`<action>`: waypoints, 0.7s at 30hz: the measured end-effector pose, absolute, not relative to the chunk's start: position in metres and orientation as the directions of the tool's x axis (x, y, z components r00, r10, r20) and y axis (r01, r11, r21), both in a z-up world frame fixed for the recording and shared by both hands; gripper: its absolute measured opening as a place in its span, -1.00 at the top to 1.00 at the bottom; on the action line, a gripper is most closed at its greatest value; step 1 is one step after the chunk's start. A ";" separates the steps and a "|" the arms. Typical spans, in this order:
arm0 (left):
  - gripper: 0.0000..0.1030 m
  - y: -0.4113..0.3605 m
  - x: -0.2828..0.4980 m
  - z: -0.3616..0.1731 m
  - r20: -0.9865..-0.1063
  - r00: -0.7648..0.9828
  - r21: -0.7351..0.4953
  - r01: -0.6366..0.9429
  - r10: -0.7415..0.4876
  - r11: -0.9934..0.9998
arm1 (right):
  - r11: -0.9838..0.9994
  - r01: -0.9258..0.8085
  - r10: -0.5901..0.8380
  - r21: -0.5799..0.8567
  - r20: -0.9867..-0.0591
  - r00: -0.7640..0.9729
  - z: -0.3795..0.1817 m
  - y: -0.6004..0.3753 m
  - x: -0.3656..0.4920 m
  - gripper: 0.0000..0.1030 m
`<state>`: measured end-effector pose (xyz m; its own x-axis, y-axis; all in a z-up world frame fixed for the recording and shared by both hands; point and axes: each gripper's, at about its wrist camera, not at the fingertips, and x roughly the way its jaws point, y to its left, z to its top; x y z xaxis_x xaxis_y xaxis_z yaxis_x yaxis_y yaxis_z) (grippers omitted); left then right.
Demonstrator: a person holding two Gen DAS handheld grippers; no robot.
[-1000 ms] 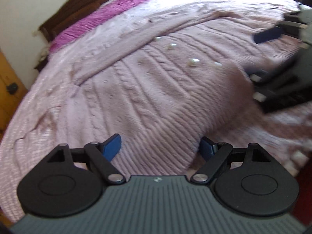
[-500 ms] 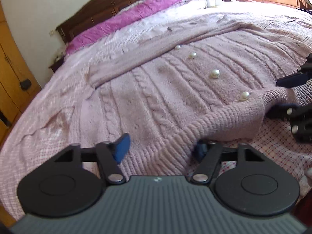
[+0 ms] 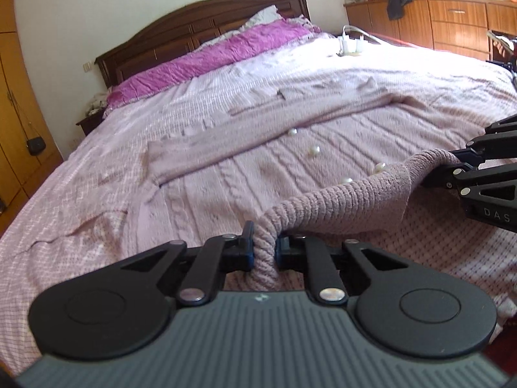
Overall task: Fold small clothes
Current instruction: 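Grasp the cardigan hem with both grippers side by side, then lift the hem with both grippers and carry it over toward the collar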
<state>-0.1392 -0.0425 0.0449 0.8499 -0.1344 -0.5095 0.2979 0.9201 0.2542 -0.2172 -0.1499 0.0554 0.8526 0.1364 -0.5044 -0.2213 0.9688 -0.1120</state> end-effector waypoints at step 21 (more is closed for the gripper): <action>0.75 -0.034 -0.113 0.079 -0.465 0.860 0.078 0.275 -0.209 0.958 | 0.982 -0.186 0.162 -0.021 -0.405 0.900 0.102 -0.158 -0.199 0.73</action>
